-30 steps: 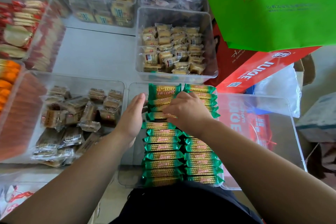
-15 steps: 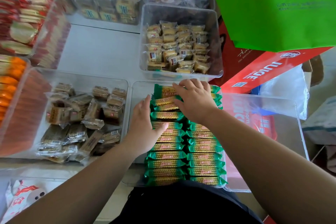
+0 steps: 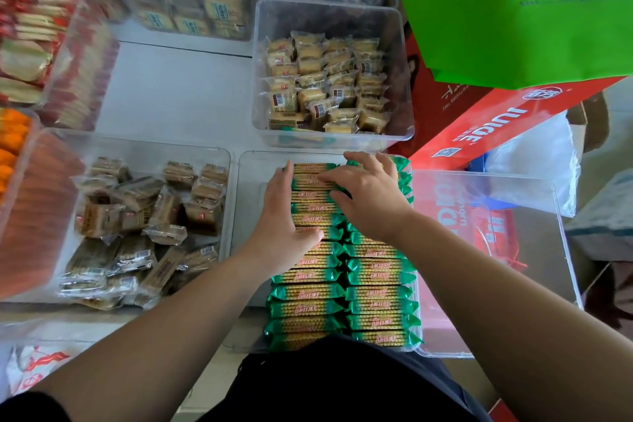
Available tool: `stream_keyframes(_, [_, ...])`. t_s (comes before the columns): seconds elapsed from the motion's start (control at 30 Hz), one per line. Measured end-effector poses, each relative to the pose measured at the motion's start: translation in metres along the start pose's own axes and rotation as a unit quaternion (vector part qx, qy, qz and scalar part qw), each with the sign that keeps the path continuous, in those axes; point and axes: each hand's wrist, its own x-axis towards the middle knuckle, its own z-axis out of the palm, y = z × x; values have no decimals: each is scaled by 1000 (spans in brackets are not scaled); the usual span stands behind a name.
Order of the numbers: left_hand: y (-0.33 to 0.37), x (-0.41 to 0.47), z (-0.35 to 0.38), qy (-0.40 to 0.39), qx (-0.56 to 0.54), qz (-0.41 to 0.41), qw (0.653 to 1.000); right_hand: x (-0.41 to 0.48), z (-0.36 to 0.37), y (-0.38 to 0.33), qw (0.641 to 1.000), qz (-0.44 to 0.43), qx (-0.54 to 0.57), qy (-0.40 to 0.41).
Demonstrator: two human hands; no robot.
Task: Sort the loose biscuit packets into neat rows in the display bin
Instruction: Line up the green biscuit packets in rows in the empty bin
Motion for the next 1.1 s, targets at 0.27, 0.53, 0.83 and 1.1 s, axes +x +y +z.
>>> stream_keyframes(0.27, [-6, 1, 6, 36, 112, 64, 991, -21, 11, 10, 991, -11, -119, -58])
stream_keyframes(0.53, [11, -1, 19, 137, -169, -55, 974, -30, 20, 17, 989, -5, -128, -72])
stream_keyframes(0.83, [-2, 0, 11, 102, -113, -9, 988, -45, 15, 23, 997, 62, -47, 24])
stream_keyframes(1.1, [-8, -24, 5, 16, -301, -58, 952, -77, 34, 41, 971, 193, 123, 68])
